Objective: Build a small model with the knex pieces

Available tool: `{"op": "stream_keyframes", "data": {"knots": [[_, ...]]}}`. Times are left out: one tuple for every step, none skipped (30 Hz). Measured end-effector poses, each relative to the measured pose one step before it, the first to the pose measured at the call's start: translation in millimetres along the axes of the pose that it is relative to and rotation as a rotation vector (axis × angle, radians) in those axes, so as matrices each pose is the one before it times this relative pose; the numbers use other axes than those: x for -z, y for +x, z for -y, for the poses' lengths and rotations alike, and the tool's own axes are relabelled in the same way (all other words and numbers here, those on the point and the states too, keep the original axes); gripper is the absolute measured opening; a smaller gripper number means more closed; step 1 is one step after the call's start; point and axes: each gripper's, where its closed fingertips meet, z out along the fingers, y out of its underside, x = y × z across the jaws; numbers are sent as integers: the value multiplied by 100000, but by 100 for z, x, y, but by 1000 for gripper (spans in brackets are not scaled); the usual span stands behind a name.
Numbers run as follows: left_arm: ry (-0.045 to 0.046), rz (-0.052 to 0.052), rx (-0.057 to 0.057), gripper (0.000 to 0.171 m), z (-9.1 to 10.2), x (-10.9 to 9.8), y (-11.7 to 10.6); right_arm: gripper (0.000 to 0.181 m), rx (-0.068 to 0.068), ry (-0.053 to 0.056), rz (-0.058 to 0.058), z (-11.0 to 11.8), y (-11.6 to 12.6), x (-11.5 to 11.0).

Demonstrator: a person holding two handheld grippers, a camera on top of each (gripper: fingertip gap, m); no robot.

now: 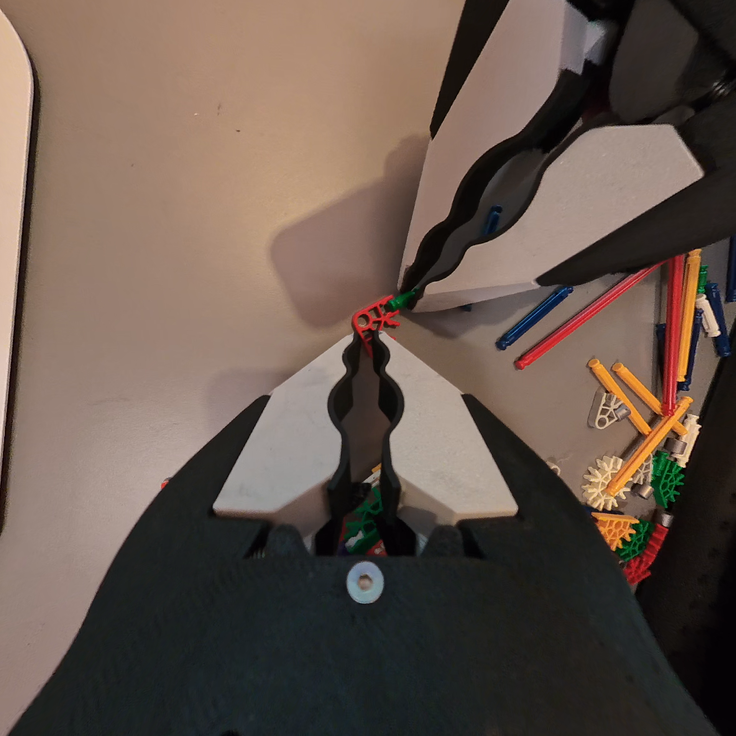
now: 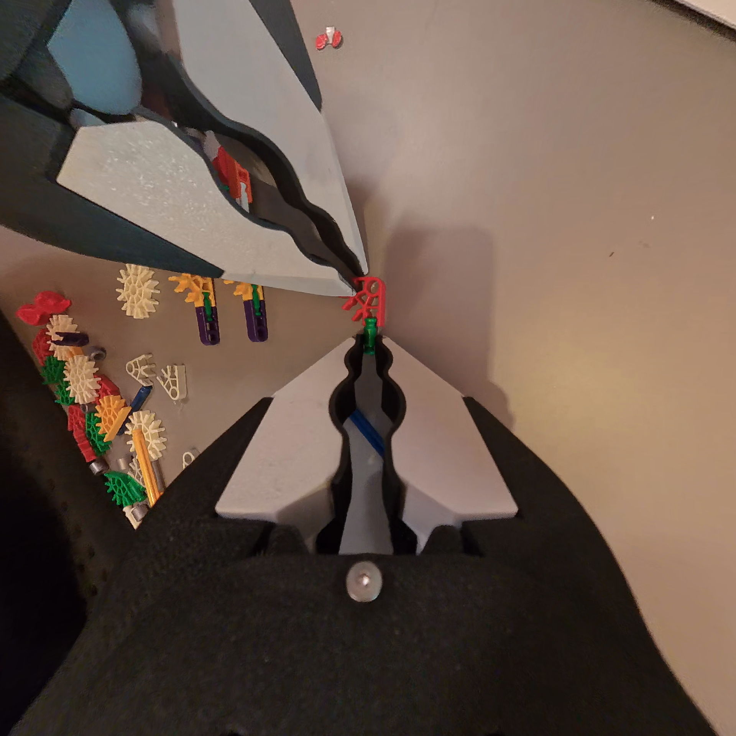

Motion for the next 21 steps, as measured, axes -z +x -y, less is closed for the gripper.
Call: {"op": "stream_keyframes", "data": {"knots": [[243, 109, 319, 3, 20, -22, 46, 3, -567, 314, -465, -3, 22, 14], [229, 219, -163, 3, -1, -21, 67, 3, -246, 569, -317, 48, -2, 36], [144, 243, 116, 3, -4, -10, 54, 3, -301, 614, 39, 65, -65, 36], [158, -21, 263, 3, -1, -20, 90, 3, -194, 347, 28, 43, -67, 29], [270, 41, 190, 3, 13, -23, 63, 3, -12, 317, -460, 63, -4, 22], [175, 77, 6, 3, 5, -16, 36, 3, -54, 219, -558, 64, 34, 22], [91, 211, -49, 3, 3, -2, 8, 3, -50, -595, -449, -55, 25, -1], [62, 68, 85, 3, -2, -4, 13, 3, -6, -1169, -568, -138, 49, -54], [76, 22, 123, 3, 15, 3, 8, 3, -236, -470, -403, -46, 26, -56], [10, 165, -119, 3, -7, -5, -1, 3, -397, 4, -11, 25, -32, -39], [5, 189, -230, 3, 2, 9, 6, 6, -89, 297, -243, 50, -32, 9], [31, 101, -181, 3, -10, -6, 12, 6, -52, 245, -369, 45, -14, 35], [90, 24, -36, 3, 4, 7, 0, 8, -75, 468, 101, 80, -72, 69], [83, -22, -133, 3, -1, -1, -3, 10, -46, 647, 441, 84, -88, 93], [88, -117, -43, 3, -2, 3, 4, 11, 190, 144, 179, -4, -70, 86], [38, -162, 39, 3, -3, -3, -3, 12, 425, 90, -38, -16, -34, 112], [24, -141, -39, 3, 1, 3, 4, 14, 459, 539, -10, 40, -42, 130], [22, -90, -249, 3, -2, -1, 4, 13, 533, 689, -38, 52, -26, 154], [-19, -67, -281, 3, -3, 1, -10, 12, 732, 1059, -223, 111, 23, 179], [-5, -185, -24, 3, -2, -4, 0, 10, 402, 1577, -221, 198, 54, 161], [-3, -223, -76, 3, 3, 5, 4, 8, -235, 1366, 182, 179, 49, 102]]}}
